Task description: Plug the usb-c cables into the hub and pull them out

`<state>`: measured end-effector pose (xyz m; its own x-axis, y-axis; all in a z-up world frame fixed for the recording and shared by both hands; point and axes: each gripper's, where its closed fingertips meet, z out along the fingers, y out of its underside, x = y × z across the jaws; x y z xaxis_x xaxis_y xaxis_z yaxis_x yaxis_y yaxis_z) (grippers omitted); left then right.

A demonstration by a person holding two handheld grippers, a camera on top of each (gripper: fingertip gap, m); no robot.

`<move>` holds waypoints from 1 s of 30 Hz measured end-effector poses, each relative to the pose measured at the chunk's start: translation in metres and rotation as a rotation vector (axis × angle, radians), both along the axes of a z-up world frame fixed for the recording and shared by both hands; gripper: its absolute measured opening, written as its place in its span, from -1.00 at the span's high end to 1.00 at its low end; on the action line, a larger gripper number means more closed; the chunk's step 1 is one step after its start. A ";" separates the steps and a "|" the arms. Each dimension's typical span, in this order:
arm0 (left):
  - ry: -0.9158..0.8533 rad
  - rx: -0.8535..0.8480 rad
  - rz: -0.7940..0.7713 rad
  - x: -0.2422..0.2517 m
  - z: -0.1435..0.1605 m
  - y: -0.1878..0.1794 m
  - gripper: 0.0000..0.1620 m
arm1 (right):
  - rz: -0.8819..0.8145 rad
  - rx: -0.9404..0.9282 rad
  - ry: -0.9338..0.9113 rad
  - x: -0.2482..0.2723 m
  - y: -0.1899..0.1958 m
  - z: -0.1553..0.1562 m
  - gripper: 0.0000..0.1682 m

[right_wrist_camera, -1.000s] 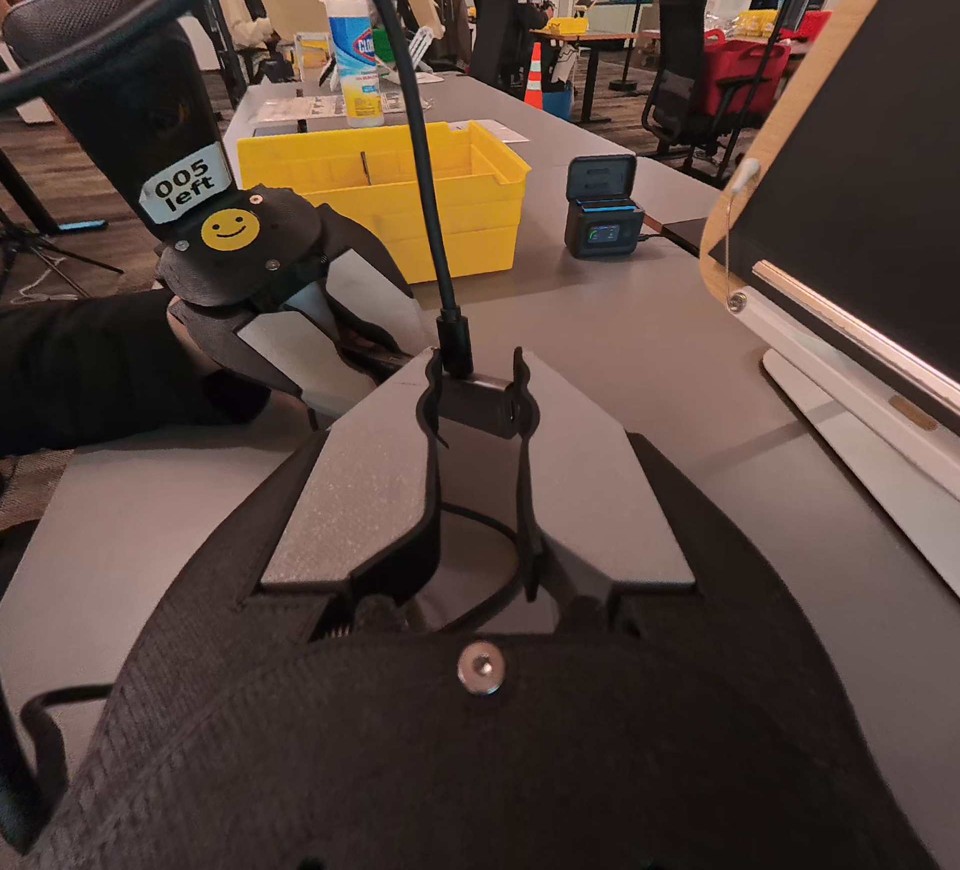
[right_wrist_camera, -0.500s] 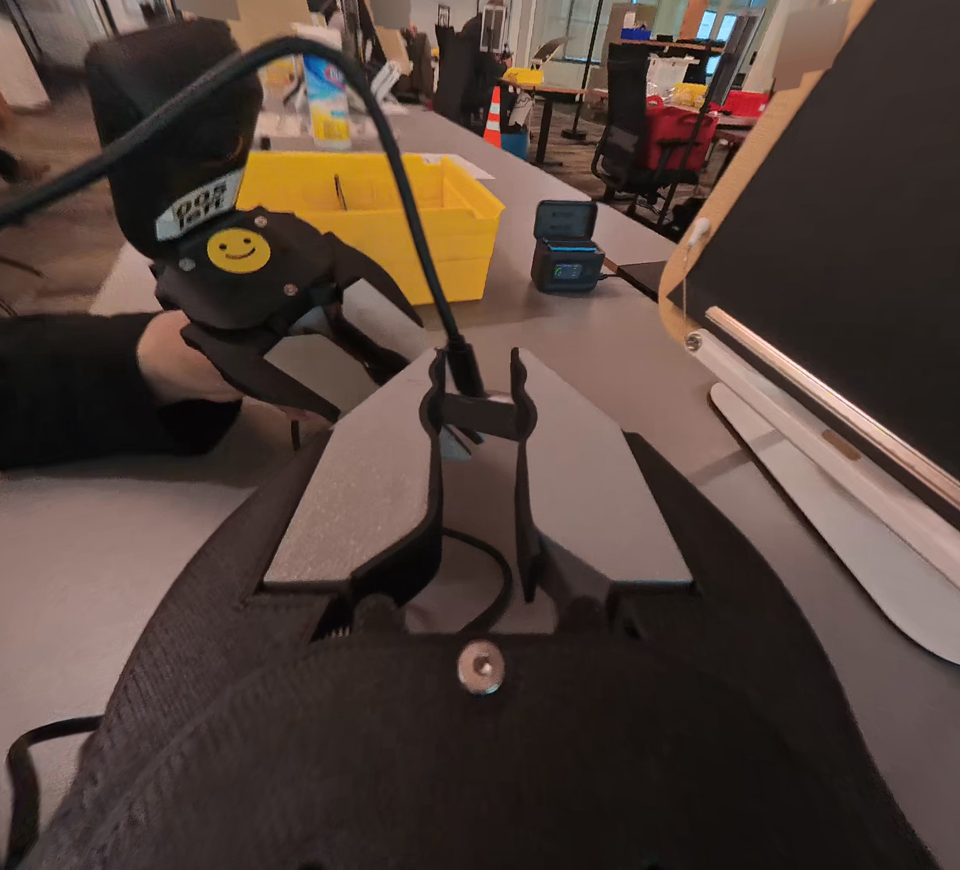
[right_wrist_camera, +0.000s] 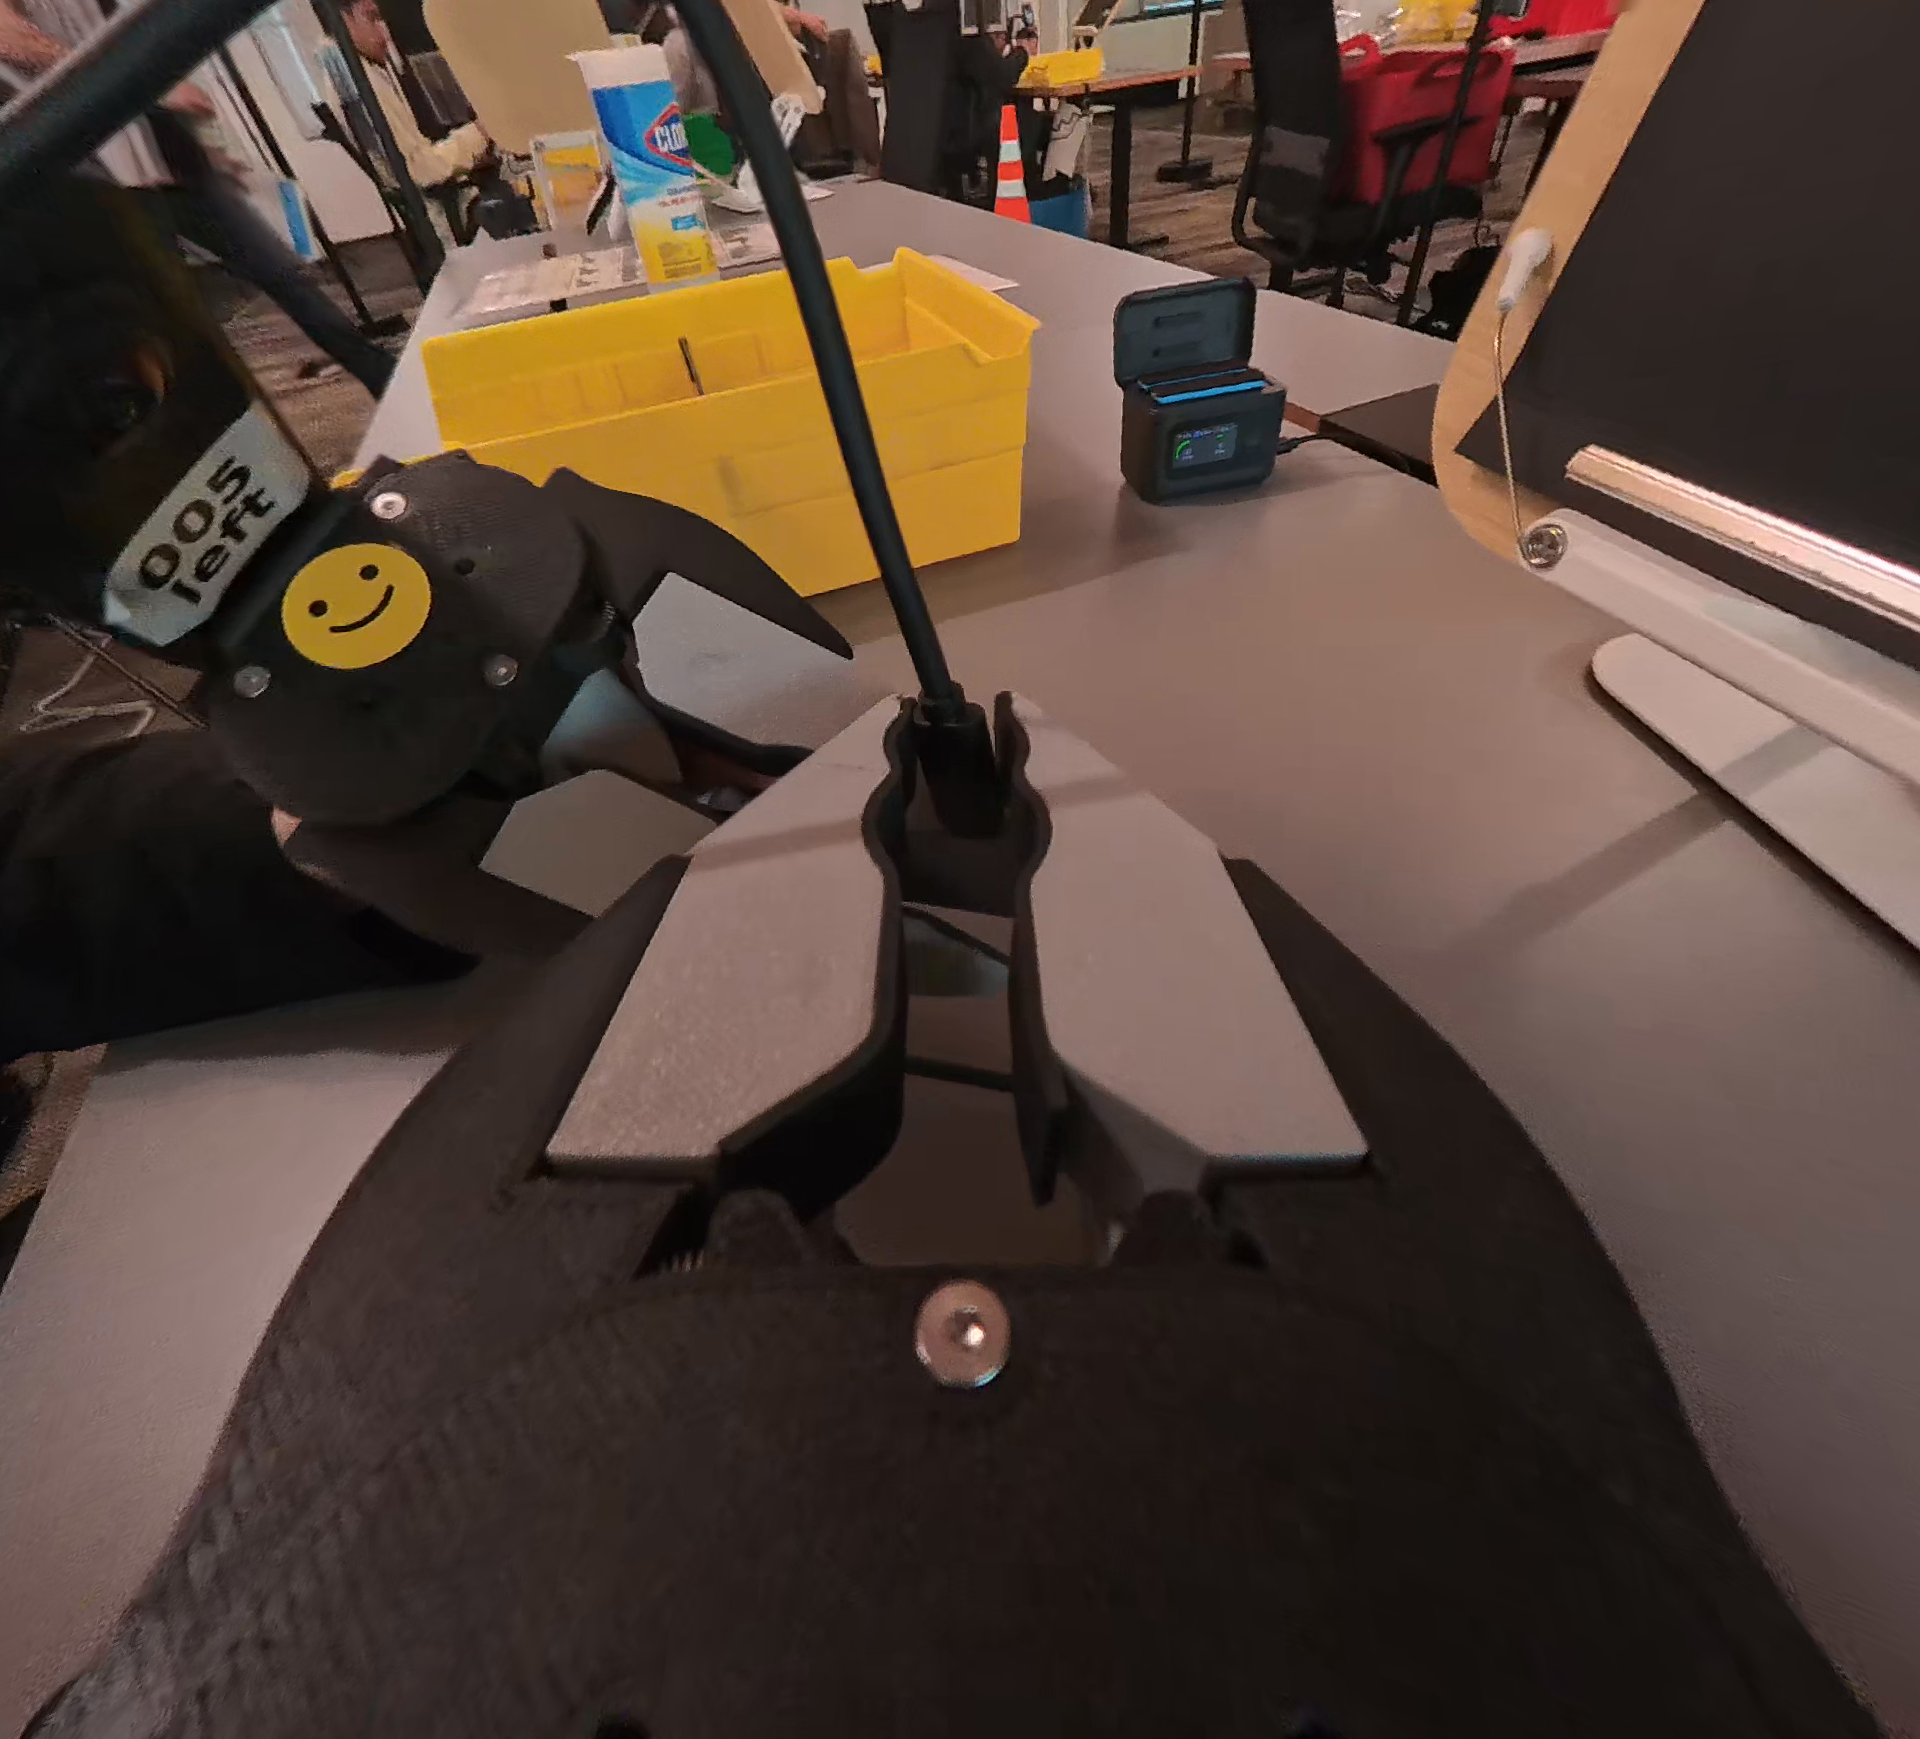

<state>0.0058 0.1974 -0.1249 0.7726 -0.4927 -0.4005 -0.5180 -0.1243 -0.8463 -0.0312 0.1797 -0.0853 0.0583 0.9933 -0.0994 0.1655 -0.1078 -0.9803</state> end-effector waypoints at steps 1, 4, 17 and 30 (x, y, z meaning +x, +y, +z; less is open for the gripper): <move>0.005 -0.014 0.009 -0.001 -0.002 0.001 0.86 | -0.002 -0.005 -0.006 0.000 0.001 -0.001 0.87; -0.135 -0.122 -0.002 0.001 -0.004 -0.001 0.89 | -0.019 0.009 -0.024 -0.001 0.003 -0.003 0.86; -0.208 -0.165 0.030 -0.005 -0.007 0.001 0.90 | -0.158 0.309 -0.175 0.001 0.011 -0.011 0.88; -0.318 -0.244 0.020 -0.008 -0.011 0.001 0.92 | -0.162 0.043 -0.029 -0.006 0.012 -0.009 0.91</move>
